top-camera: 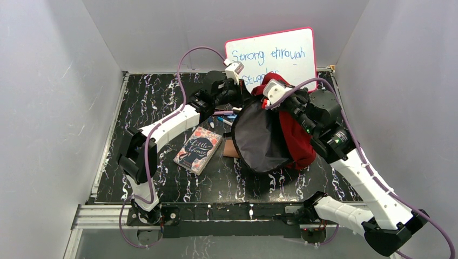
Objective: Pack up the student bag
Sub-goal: Unzip the student bag at the center of the board.
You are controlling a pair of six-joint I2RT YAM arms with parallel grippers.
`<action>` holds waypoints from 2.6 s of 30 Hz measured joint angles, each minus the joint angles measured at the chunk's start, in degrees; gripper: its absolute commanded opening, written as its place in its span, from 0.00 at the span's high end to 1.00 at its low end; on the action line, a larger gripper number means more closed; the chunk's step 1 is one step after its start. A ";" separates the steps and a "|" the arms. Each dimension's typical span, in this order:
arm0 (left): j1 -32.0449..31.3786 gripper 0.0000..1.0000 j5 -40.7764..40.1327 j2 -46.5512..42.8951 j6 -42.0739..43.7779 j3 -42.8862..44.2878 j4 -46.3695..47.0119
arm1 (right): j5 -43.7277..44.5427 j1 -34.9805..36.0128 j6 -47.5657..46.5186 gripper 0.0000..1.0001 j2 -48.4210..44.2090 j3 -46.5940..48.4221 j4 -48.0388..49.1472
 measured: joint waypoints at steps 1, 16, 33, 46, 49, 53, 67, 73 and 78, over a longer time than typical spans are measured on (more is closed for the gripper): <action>0.02 1.00 0.31 -0.02 -0.33 -0.33 0.28 | 0.02 0.00 0.48 1.00 -0.02 -0.02 0.15; 0.04 1.00 0.68 0.00 -1.27 -5.03 0.46 | 4.22 0.02 5.88 1.00 -0.39 -0.11 2.12; 0.28 0.58 1.55 1.79 -1.46 -5.88 0.48 | 15.96 0.07 10.21 1.00 -0.96 -0.79 3.78; 5.14 0.36 1.09 -3.56 -3.06 -14.84 0.52 | 22.40 0.02 12.85 1.00 -3.54 -3.48 5.51; 5.88 0.36 1.14 -6.67 -3.04 -17.73 0.74 | 22.62 0.02 12.96 1.00 -3.61 -3.98 5.51; 5.99 0.36 1.07 -10.80 -2.40 -20.59 1.03 | 22.56 0.02 13.31 1.00 -4.02 -4.31 5.46; 6.40 0.36 20.04 -11.02 3.65 -26.80 18.16 | 17.97 0.02 16.04 1.00 -6.01 -4.46 3.37; 6.40 0.36 21.99 -5.66 3.41 -26.18 21.75 | 16.04 0.02 16.90 1.00 -6.08 -4.46 2.64; 6.43 0.50 22.12 -3.89 2.38 -26.21 23.91 | 15.21 0.02 17.29 1.00 -6.10 -4.46 2.40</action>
